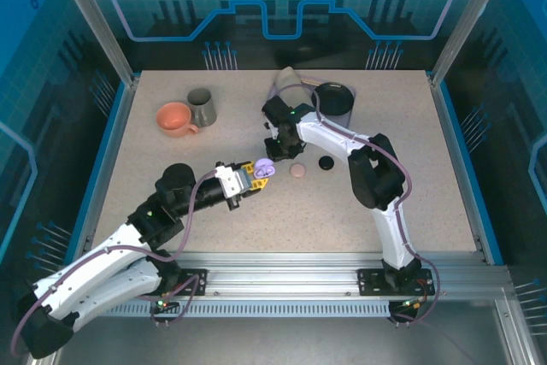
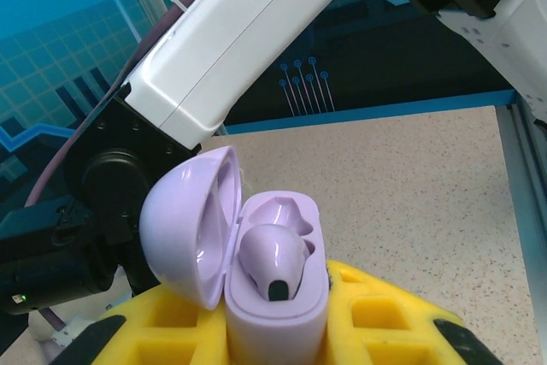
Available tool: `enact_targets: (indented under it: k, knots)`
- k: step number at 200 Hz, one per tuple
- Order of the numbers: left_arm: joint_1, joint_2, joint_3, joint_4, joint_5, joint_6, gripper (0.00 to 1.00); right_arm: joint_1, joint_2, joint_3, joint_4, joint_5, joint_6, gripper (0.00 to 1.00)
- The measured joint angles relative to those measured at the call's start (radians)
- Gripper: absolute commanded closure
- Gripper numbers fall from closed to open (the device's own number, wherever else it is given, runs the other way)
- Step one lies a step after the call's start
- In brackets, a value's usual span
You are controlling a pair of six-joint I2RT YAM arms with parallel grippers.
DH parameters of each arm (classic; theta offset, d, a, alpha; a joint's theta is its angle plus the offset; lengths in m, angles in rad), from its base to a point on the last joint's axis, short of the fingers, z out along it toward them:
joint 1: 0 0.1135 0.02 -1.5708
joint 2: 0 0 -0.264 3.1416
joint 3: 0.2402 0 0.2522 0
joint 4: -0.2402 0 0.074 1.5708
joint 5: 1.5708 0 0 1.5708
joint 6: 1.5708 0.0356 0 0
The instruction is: Insert wireless bluetooth earbuds into charging case
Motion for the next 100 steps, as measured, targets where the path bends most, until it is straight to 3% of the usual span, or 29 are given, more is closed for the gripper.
enact_targets:
  k: [100]
  knots:
    - [0.000,-0.020,0.000,0.004,-0.010,0.001,1.00,0.031,0.093,0.003,-0.042,0.039,0.003,0.74]
